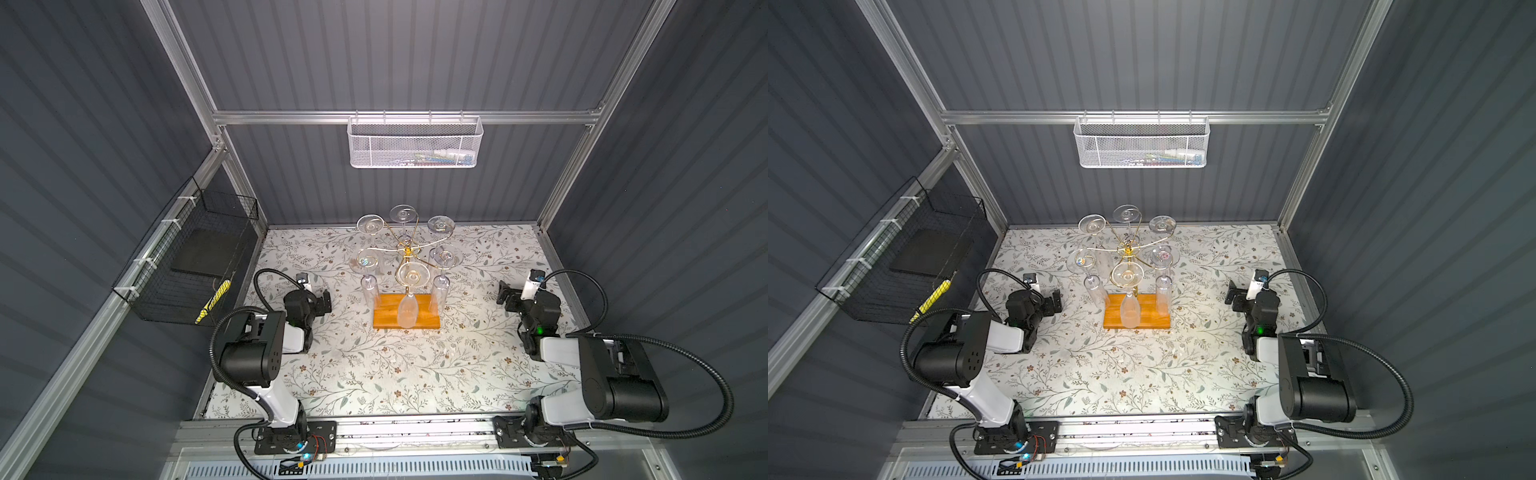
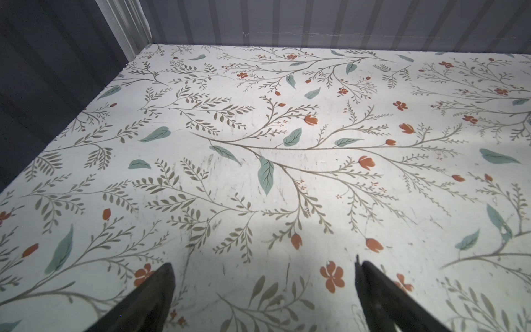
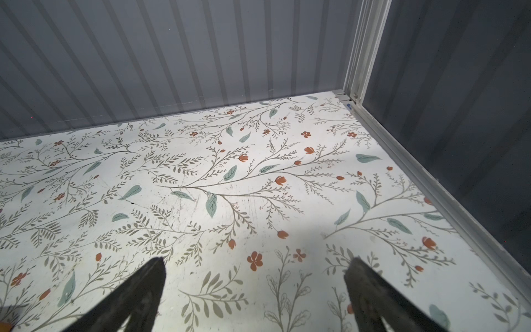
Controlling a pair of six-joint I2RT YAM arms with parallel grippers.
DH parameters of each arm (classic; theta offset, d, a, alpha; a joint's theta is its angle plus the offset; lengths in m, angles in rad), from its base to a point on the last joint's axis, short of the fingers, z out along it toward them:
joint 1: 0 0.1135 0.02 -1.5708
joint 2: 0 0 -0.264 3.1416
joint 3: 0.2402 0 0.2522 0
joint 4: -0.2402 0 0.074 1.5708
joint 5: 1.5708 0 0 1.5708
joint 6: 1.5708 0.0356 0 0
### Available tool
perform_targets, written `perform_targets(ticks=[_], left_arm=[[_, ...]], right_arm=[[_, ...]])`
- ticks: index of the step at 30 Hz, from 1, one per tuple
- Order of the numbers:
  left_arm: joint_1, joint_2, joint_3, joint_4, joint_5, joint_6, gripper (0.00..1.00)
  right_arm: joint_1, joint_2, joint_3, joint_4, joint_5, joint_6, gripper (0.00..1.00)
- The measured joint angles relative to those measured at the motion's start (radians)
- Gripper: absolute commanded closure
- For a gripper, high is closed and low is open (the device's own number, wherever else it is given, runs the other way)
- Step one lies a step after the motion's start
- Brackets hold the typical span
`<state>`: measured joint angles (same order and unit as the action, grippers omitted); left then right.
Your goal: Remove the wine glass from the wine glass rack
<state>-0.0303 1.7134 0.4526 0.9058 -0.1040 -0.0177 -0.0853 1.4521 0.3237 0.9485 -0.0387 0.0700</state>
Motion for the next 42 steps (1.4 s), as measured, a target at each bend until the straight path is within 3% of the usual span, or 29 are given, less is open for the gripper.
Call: perform_targets(ticks=[11,13,16,19,24,28,32,35,42], left_arm=[[-0.004,-0.004,0.005,-0.003,-0.003,0.002,0.0],[-0.004,-0.055,0.005,-0.067,0.002,0.008,0.0],[-0.004,-0.261,0.026,-0.265,0.011,-0.009,0.0],[-0.004,-0.488,0.135,-0.467,0.031,-0.052,0.0],[-0.004,-0.669,0.406,-0.734,0.099,-0.124,0.0],[-0.004,-0.627,0.647,-0.93,0.214,-0.205,0.0],[-0.004,-0.526,0.801,-1.051,0.369,-0.317,0.05],[-0.004,-0.434,0.875,-1.109,0.512,-0.419,0.14],[-0.004,-0.332,0.879,-1.063,0.75,-0.701,0.2]], right_arm=[[0.0,-0.002,-0.002,0.002,0.001,0.0,0.01],[0.004,-0.054,-0.01,-0.039,0.008,0.0,0.01],[0.014,-0.288,0.008,-0.248,0.011,0.02,0.01],[0.02,-0.536,0.14,-0.52,-0.007,0.07,0.01],[0.022,-0.719,0.432,-0.882,-0.113,0.201,0.01],[0.022,-0.702,0.629,-1.137,-0.25,0.301,0.01],[0.023,-0.65,0.721,-1.29,-0.403,0.415,0.01],[0.024,-0.629,0.735,-1.352,-0.489,0.487,0.01],[0.033,-0.615,0.788,-1.418,-0.604,0.578,0.04]])
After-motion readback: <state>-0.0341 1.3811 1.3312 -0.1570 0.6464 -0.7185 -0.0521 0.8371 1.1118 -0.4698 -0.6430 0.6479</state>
